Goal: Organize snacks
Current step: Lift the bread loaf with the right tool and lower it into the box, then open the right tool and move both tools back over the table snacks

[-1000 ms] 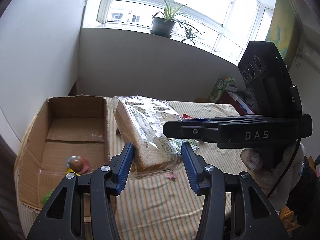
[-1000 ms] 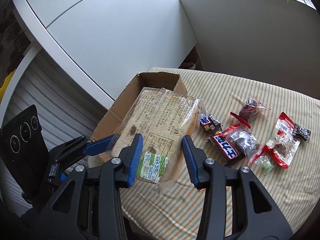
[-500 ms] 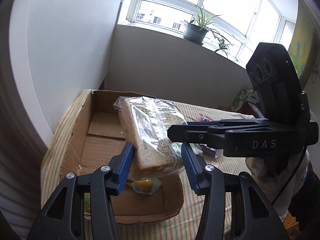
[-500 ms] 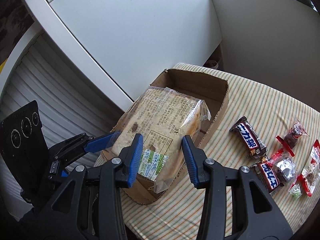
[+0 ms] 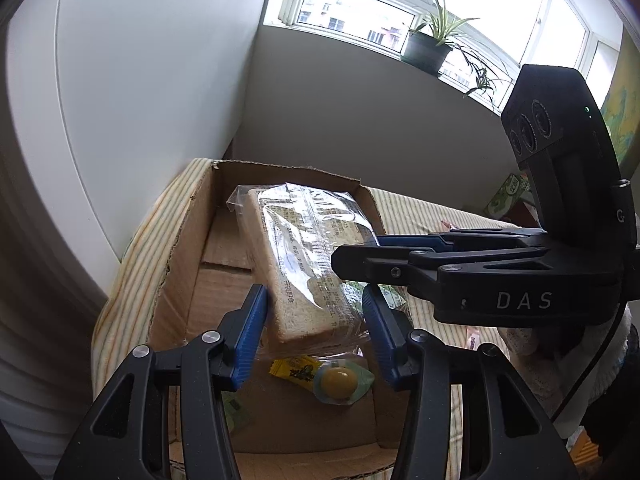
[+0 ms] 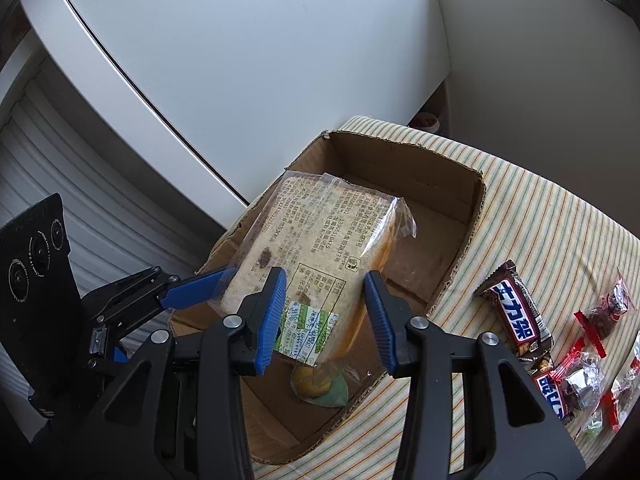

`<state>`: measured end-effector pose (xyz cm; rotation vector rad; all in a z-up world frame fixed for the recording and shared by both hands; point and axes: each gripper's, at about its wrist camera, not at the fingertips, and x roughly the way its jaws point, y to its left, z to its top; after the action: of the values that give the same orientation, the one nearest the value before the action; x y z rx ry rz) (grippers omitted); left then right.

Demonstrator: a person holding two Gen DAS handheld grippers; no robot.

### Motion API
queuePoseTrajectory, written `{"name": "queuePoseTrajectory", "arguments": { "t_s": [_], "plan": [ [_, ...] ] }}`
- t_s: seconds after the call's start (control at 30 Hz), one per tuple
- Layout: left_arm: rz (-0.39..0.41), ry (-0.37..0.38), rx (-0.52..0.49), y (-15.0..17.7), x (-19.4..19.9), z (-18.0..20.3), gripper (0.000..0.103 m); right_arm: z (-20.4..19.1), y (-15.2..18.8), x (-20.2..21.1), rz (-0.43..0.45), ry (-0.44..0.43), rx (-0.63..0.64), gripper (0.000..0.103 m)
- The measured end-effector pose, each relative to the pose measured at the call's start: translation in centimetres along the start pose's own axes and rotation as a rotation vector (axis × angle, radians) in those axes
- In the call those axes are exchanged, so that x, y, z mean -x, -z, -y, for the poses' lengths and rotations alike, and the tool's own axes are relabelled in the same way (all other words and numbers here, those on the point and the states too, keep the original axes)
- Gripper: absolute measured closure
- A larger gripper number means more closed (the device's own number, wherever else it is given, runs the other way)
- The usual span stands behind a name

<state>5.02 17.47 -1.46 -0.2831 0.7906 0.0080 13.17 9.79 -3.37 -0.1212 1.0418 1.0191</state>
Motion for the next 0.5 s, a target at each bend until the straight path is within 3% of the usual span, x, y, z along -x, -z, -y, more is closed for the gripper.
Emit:
{"name": "queuePoseTrajectory", "arguments": {
  "t_s": [0.07,0.2,0.5],
  "plan": [
    [-0.009,-0.014,0.002,0.1,-0.2,-0.1,0.055,0.3,-0.1,-0.2,-0.006,-0.002,-0.002,0.059],
    [-0.012,-0.026,0.006,0.2,-0.2,-0.1,0.055,-0.1,0.0,0.1,0.006,0.019,0.015,0.043],
    [0.010,-0.033,-0.004,0.6,1.1,0.3,0.055,0.3,0.5,2.5,0.040,0.053,0.013,0.042]
  ]
}}
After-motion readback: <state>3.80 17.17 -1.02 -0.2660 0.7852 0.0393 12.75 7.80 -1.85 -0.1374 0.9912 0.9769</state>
